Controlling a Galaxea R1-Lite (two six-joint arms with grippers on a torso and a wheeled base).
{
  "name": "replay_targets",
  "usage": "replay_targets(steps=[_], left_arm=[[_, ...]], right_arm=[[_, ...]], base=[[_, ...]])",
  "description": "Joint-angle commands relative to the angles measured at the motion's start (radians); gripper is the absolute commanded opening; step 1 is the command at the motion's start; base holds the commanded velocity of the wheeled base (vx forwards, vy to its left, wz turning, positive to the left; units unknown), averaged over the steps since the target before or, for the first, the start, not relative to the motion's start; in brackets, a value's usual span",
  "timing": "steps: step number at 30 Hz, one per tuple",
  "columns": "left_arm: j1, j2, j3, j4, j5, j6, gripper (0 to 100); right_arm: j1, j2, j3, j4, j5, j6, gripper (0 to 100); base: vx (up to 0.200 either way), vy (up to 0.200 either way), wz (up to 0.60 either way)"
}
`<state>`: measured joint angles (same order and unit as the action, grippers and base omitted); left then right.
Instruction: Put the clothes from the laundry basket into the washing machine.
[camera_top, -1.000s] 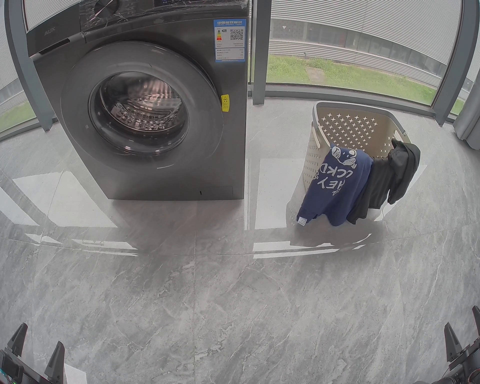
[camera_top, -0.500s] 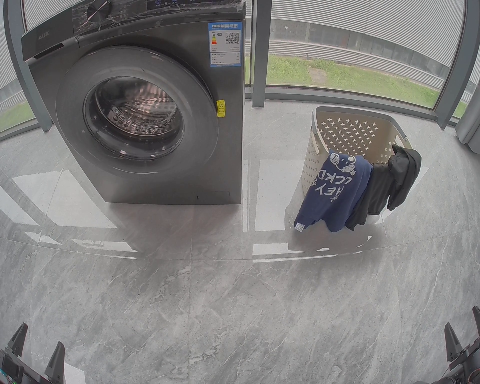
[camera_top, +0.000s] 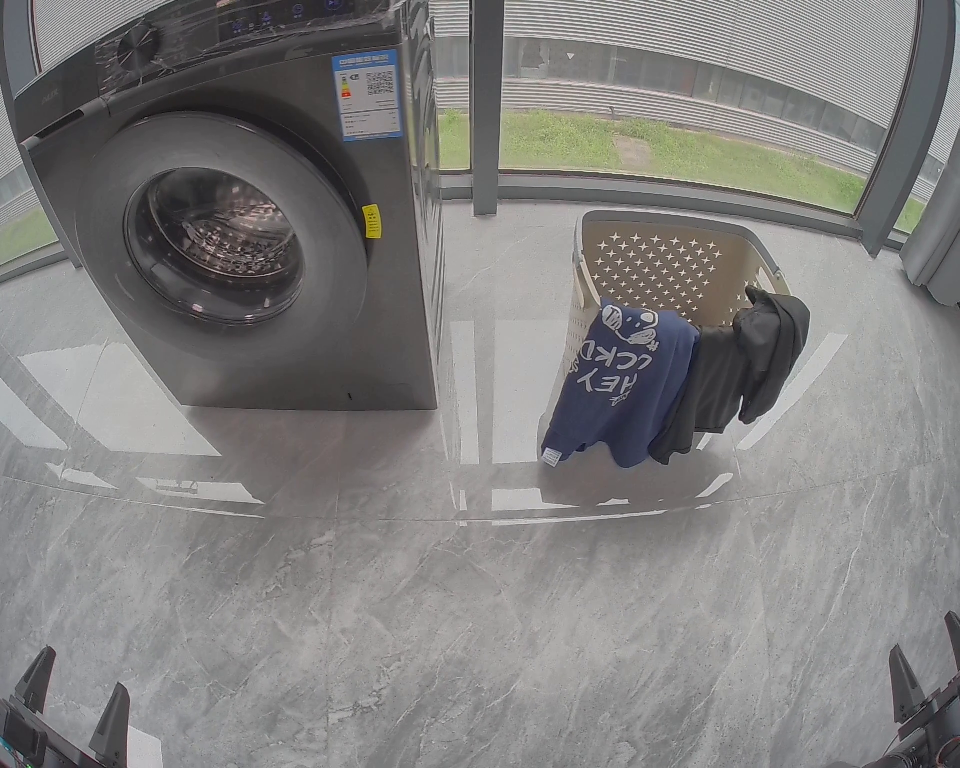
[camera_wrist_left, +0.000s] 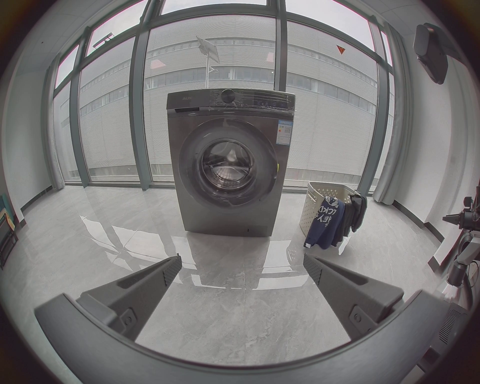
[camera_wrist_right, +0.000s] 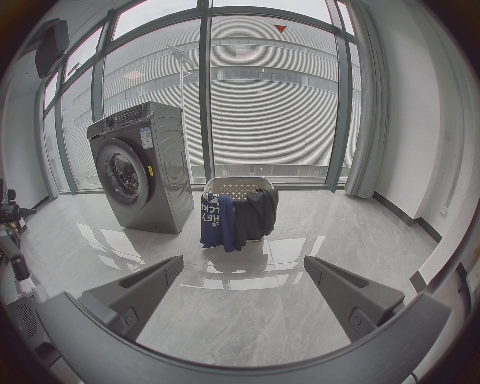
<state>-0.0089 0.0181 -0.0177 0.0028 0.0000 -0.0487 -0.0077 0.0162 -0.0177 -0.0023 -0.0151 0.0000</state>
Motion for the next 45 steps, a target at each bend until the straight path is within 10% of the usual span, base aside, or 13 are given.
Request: replay_targets(steps=[1,19,45], left_arm=[[0.0,-0.018,0.016,0.0,0.0,0.0,100],[0.0,-0.018,0.016,0.0,0.003,-0.003,100],[0.0,-0.018,0.016,0.0,0.003,-0.003,100]], right_arm=[[0.0,-0.016,0.018,-0.001,0.0,0.0,100],[-0.002,-0.016,0.018,-0.001,0.0,0.0,100],[0.0,-0.016,0.018,-0.001,0.0,0.0,100]], base=[[0.0,-0.2,0.0],[0.0,-0.133,0.0],[0.2,0.0,0.0]])
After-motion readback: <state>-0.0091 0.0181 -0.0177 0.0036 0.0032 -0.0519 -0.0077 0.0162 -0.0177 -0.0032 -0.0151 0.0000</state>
